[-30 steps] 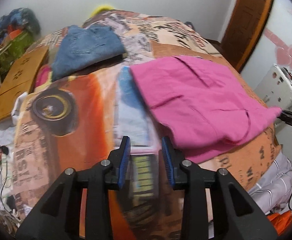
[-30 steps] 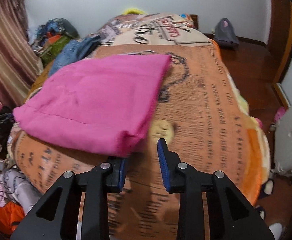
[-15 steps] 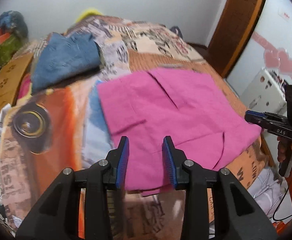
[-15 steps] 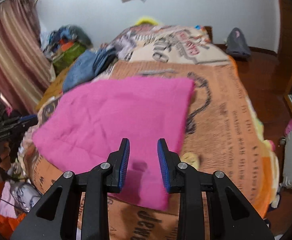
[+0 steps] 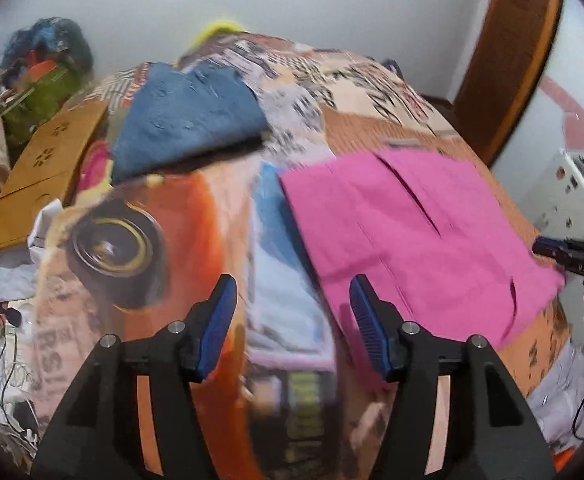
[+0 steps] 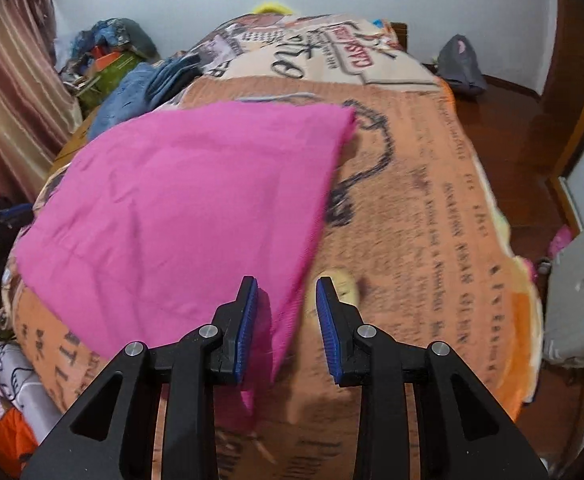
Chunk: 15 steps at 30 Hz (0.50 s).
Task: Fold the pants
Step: 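Open the left tool and release the folded pink pants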
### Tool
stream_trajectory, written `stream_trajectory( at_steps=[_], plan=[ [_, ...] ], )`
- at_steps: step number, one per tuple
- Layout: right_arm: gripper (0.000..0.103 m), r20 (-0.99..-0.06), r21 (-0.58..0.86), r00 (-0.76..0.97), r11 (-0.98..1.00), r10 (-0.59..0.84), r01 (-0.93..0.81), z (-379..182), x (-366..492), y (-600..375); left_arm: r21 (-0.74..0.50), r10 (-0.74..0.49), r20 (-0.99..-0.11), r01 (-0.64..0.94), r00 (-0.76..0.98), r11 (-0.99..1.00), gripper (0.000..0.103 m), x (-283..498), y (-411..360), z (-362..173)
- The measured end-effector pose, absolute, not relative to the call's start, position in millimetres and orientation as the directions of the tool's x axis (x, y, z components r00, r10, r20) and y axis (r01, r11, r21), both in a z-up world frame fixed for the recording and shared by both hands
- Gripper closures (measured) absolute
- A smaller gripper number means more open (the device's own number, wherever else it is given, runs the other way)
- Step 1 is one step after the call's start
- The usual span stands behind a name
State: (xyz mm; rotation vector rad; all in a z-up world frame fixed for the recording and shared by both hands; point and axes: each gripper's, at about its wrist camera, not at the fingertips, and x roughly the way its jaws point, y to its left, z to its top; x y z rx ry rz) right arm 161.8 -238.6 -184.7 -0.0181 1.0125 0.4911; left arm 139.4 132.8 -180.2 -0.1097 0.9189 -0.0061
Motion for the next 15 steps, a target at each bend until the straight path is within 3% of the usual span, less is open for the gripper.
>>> stream_trajectory(
  at_steps=[6,15],
  plan=[
    [0.075,-0.793,0.191,0.481,0.902,0.374,-0.388,-168.0,189.9,-244.2,-0.093,-0.027,-0.775,-0.072,0.631,0.993,0.044,180.4,147.2,-166.5],
    [0.059,-0.767,0.192,0.518,0.906,0.379,-0.378,-164.3,255.2,-231.0,-0.164,-0.108,-0.805,-0.044,0.583,0.985,0.044,253.9,143.6,-193.0]
  ],
)
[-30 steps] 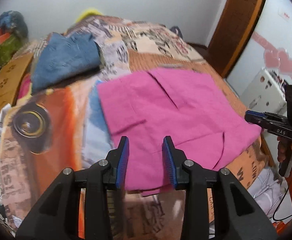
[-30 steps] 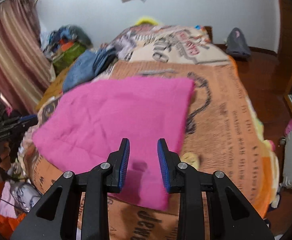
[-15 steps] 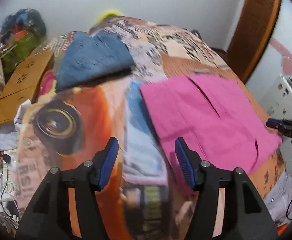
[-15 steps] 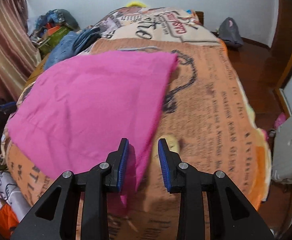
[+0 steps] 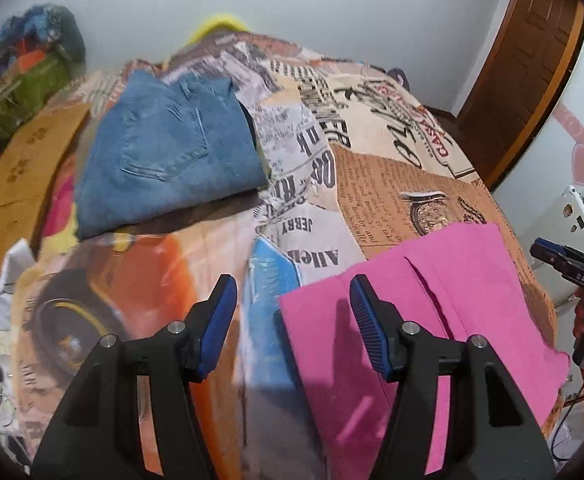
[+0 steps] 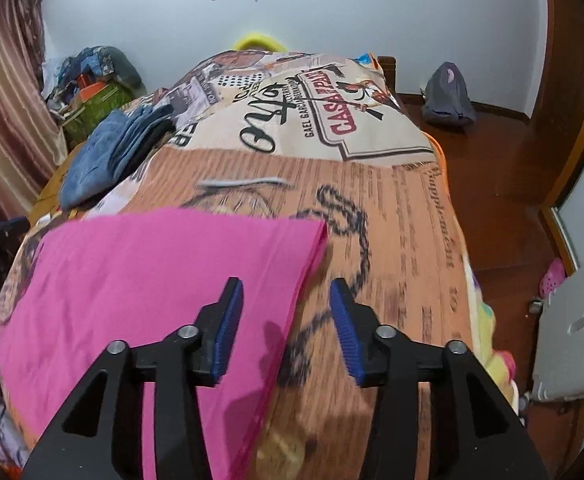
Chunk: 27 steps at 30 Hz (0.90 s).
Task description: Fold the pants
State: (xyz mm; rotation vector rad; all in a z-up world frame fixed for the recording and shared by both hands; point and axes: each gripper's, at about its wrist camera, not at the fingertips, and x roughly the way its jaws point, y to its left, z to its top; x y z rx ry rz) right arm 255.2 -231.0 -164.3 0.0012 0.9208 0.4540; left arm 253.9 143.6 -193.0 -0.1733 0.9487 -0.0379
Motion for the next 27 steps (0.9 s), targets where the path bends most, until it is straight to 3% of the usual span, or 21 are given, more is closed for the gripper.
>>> stream_trajectory(
  at_steps=[11,15,19,27],
  plan=[
    [0.059,-0.812,0.221,0.434,0.893,0.391,-0.393,-202.2,312.6,-208.6,-0.336,-0.276,-0.828,-0.037,0.488,0.941,0.046,274.8,143.3,-237.9],
    [0.059,-0.816,0.255,0.404,0.885,0.414,-0.391,-216.5,320.9,-204.9,-0.332,-0.282,-0.823,-0.016,0.492,0.943,0.060,271.2,139.4,-236.6],
    [0.091,-0.814,0.285,0.377,0.869,0.442,-0.404,-222.6,320.4,-202.1,-0.304,-0.265,-0.827,0.003,0.496,0.953,0.076,270.2,133.6,-231.0],
    [0.100,-0.814,0.179,0.444,0.889,0.374,-0.421,-218.3,316.1,-197.6,-0.189,-0.164,-0.831,0.008,0.531,0.982,0.084,268.9,124.3,-221.7]
  ],
)
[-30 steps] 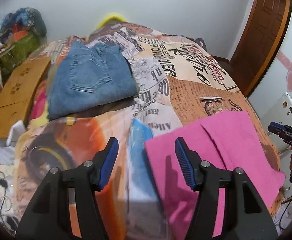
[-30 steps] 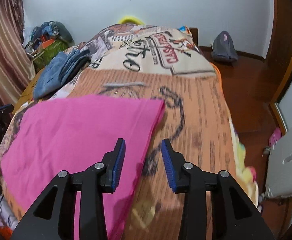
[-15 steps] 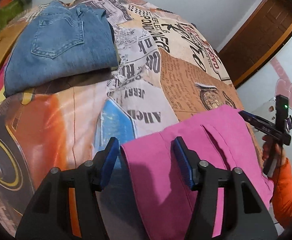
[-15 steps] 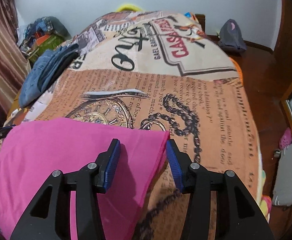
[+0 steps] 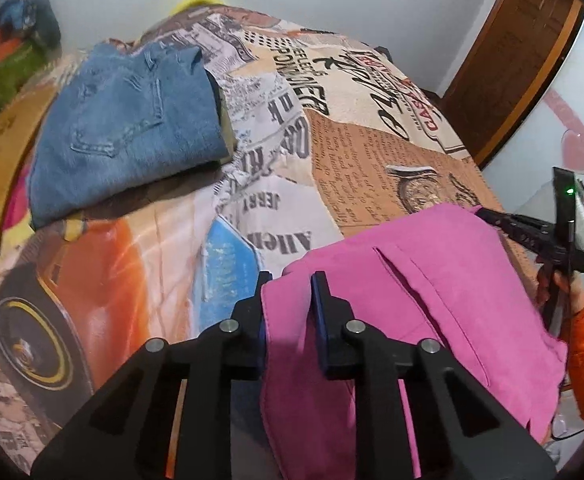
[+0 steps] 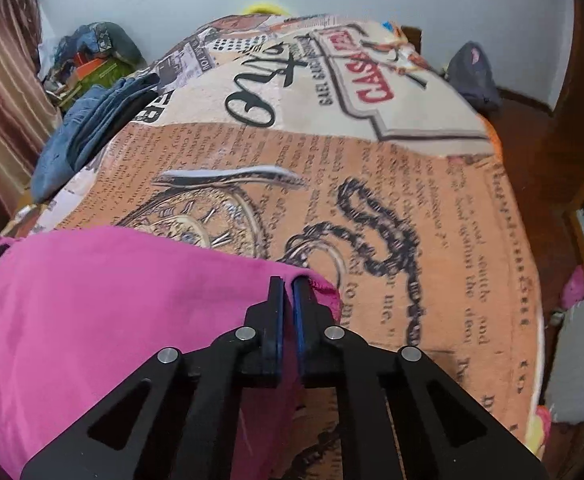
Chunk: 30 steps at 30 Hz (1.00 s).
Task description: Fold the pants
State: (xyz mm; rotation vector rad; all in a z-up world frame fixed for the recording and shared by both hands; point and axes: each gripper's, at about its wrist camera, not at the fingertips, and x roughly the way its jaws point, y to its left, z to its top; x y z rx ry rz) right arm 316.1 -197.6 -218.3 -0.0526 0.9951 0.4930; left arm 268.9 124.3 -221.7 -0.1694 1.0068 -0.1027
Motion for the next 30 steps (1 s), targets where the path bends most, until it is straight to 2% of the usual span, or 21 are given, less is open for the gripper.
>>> stream_trajectory(
  at_steps=[4,8,9,10,12,15,18,23,26,30],
  plan=[
    [0.100,-0.819,0.131,0.470,0.904,0.330,-0.406,-215.8,319.1,-199.0,-0.175,-0.138,-0.838,-0.020,0.529,0.984,0.085,270.4,131.4,-223.1],
    [0.098,-0.823,0.195,0.425,0.890,0.377,-0.412,-215.3,318.9,-205.5,-0.192,-0.157,-0.831,-0.010,0.534,0.981,0.085,266.1,137.1,-220.6],
    [0.092,-0.822,0.214,0.419,0.891,0.385,-0.399,-214.0,319.0,-209.2,-0.189,-0.155,-0.831,-0.010,0.534,0.982,0.085,265.3,137.2,-220.4],
    [0.079,-0.823,0.223,0.415,0.893,0.388,-0.391,-213.6,318.4,-209.7,-0.186,-0.151,-0.832,-0.013,0.533,0.982,0.085,265.3,137.7,-220.6],
    [0.063,-0.818,0.249,0.414,0.895,0.399,-0.370,-211.0,318.5,-214.1,-0.181,-0.141,-0.837,-0.025,0.529,0.983,0.085,268.1,138.7,-222.2],
    [0.062,-0.807,0.248,0.432,0.895,0.402,-0.369,-204.5,314.6,-211.2,-0.144,-0.103,-0.840,-0.036,0.532,0.989,0.083,273.8,135.5,-222.0],
    [0.062,-0.799,0.246,0.444,0.894,0.406,-0.375,-194.5,307.2,-206.6,-0.097,-0.054,-0.835,-0.051,0.547,0.994,0.077,276.8,133.6,-216.5],
    [0.062,-0.779,0.207,0.474,0.883,0.410,-0.422,-172.9,283.6,-197.2,-0.084,-0.031,-0.813,-0.065,0.582,0.994,0.072,257.5,136.9,-193.1],
    [0.062,-0.764,0.165,0.497,0.869,0.411,-0.466,-156.3,262.8,-188.0,-0.096,-0.037,-0.793,-0.065,0.608,0.993,0.067,236.0,138.3,-175.9],
    [0.061,-0.739,0.151,0.515,0.852,0.434,-0.502,-139.1,237.0,-178.5,-0.102,-0.033,-0.765,-0.069,0.644,0.992,0.054,203.9,136.1,-158.5]
  ],
)
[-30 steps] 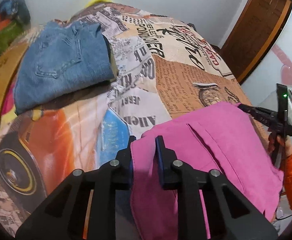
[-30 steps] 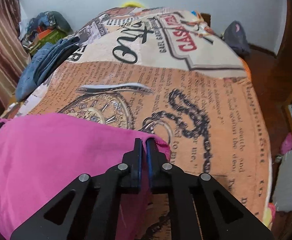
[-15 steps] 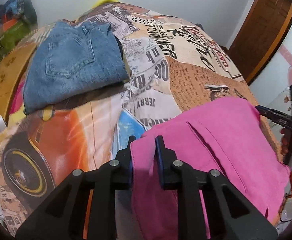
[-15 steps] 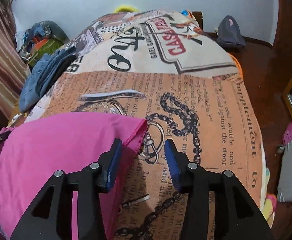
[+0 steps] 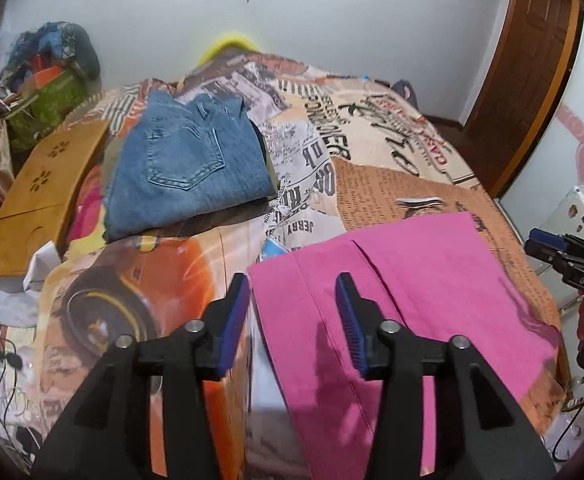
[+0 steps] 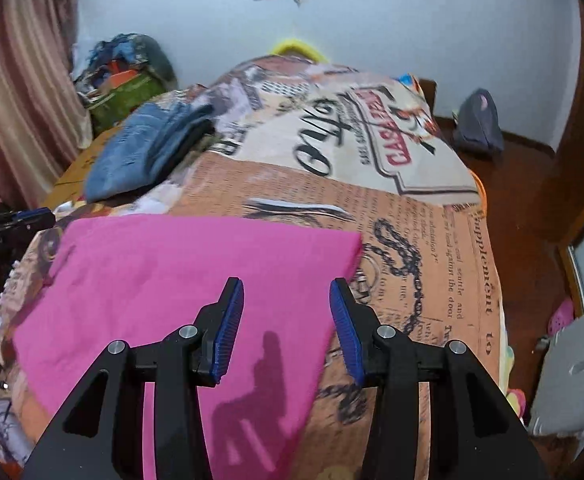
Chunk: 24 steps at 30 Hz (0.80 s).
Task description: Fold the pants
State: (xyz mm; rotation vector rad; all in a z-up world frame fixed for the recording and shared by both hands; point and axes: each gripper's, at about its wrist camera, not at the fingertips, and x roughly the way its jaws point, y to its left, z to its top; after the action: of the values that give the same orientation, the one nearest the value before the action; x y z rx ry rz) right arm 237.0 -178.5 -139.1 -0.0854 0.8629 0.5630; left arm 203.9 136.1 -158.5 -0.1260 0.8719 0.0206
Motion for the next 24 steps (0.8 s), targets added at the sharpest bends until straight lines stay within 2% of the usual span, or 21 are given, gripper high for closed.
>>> stream_trajectory(
  at_steps=[9,16,24],
  plan=[
    [0.061,-0.698,0.141,0.541,0.831,0.469,-0.538,-121.2,189.4,-159.4,-0.193,-0.098,-0.787,-0.093,0.609,0.977,0.038,139.3,127.9,-166.0],
    [0.057,-0.688,0.134,0.545,0.822,0.479,-0.553,-127.6,162.0,-147.7,-0.322,-0.191,-0.806,-0.144,0.560,0.936,0.038,107.0,126.5,-191.0],
    [0.057,-0.741,0.085,0.515,0.820,0.432,-0.566,-157.3,149.0,-136.5,-0.427,-0.299,-0.796,-0.139,0.526,0.894,0.038,93.5,113.2,-206.7]
  ],
)
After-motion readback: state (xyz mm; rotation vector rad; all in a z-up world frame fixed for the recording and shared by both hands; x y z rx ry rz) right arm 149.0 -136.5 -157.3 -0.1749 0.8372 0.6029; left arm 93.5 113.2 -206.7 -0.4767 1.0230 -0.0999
